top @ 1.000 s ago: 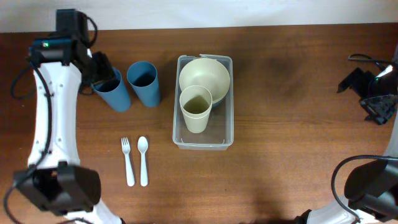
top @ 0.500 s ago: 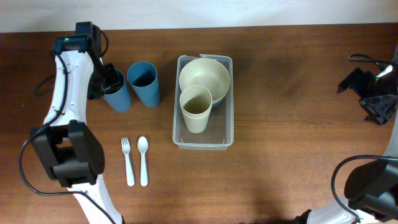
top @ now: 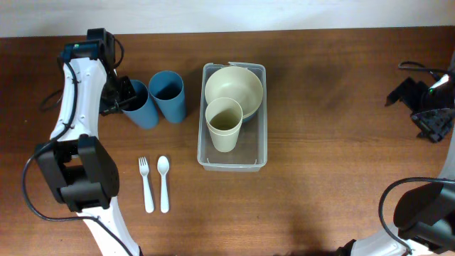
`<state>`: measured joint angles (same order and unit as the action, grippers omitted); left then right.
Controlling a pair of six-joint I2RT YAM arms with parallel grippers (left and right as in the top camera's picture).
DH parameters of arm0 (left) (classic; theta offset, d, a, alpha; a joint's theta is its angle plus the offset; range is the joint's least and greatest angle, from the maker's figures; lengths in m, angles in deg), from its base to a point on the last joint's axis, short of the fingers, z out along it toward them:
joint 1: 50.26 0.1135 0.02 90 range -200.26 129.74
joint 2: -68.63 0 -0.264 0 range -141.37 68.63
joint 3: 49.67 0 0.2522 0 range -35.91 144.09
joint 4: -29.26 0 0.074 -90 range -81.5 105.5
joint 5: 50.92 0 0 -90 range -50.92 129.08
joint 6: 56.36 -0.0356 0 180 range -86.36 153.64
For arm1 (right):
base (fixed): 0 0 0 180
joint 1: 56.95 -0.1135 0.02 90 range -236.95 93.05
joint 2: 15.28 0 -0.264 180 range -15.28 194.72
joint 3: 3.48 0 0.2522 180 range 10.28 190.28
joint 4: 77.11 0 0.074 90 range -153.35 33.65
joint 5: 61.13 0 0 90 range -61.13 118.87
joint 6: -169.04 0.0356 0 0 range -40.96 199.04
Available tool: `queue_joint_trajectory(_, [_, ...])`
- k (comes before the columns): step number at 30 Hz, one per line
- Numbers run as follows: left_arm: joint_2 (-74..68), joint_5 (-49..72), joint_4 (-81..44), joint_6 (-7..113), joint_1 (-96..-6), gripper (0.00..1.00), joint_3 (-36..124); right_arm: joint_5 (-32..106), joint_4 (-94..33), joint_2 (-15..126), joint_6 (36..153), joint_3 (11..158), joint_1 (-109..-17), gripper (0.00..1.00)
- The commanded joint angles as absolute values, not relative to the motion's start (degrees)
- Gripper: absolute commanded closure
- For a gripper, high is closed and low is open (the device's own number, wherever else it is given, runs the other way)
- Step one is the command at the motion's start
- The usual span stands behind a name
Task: Pack container
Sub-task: 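Lift the blue cup over the container with the left gripper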
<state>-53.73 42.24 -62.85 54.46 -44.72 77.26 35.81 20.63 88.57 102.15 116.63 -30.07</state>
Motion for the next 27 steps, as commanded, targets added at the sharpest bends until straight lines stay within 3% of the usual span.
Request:
queue_joint_trajectory(1, [-51.5, 41.89, -63.48, 55.4, -43.65, 0.99, 78.64, 35.5, 20.63, 87.3, 101.76, 117.41, -29.88, 0.01])
queue_joint_trajectory(11, [-37.06, 42.0, -69.45, 52.3, -46.53, 0.99, 87.49, 35.5, 20.63, 87.3, 101.76, 117.41, -29.88, 0.01])
queue_joint_trajectory(19, [-25.49, 42.11, -70.5, 49.28, -63.93, 0.98, 90.92, 35.5, 20.63, 87.3, 101.76, 117.41, -29.88, 0.01])
queue_joint_trajectory(27, [-24.6, 45.1, -70.3, 49.41, -77.74, 0.98, 90.9, 35.5, 20.63, 87.3, 101.78, 117.41, -29.88, 0.01])
